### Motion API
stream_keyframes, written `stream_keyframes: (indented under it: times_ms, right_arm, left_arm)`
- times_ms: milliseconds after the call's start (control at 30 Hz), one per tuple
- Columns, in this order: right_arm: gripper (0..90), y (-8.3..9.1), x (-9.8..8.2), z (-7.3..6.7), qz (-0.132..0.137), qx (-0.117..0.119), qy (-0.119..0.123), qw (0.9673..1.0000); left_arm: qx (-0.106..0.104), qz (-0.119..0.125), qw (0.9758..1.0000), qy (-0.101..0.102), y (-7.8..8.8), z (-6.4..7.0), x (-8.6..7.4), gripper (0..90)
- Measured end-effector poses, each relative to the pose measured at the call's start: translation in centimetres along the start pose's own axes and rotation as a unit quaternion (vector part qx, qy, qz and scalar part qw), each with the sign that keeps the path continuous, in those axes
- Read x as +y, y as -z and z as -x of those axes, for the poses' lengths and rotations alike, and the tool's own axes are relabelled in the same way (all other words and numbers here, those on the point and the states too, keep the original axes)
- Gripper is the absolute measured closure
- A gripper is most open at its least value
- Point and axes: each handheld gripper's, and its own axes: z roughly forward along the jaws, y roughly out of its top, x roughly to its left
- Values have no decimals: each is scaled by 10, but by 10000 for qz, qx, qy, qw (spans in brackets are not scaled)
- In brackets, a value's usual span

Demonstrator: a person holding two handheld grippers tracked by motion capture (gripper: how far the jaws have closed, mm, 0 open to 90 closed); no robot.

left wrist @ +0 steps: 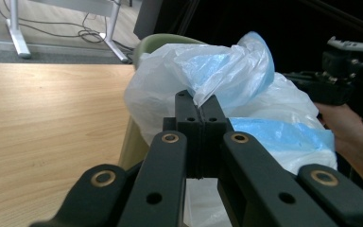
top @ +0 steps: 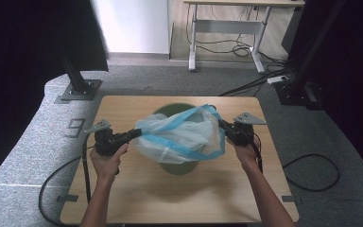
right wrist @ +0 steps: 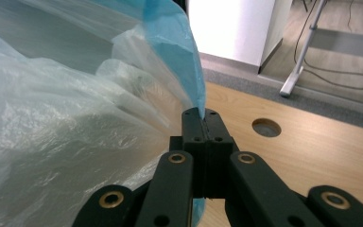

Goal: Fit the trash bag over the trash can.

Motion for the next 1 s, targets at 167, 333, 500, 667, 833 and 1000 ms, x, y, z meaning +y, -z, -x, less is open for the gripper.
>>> stream_keyframes:
  times_ms: [167,333,500,667,833,1000]
  right_arm:
    - [886,-23,-15,-1,-312,25,21,9995]
    - [886,-31,-26,-6,-395,179,-87,9990]
    - [887,-35,-34,-4,-507,320,-209,9980]
    - [840,-32,-34,-5,-617,379,-52,9974]
    - [586,-3,-23,3,-99,-74,53,9999]
    - [513,18,-6,12,235,-245,-38,9994]
  left_arm:
    - [6,-45,9999,136,-6,-8,-5,896]
    - [32,-144,9996,223,-9,-15,-11,896]
    - [27,-173,9994,285,-12,-18,-12,895]
    - [36,-170,9995,246,-11,-17,-11,896]
    - [-18,-119,9998,175,-6,-15,-6,895]
    - [-59,-71,9999,126,-7,-11,-2,894]
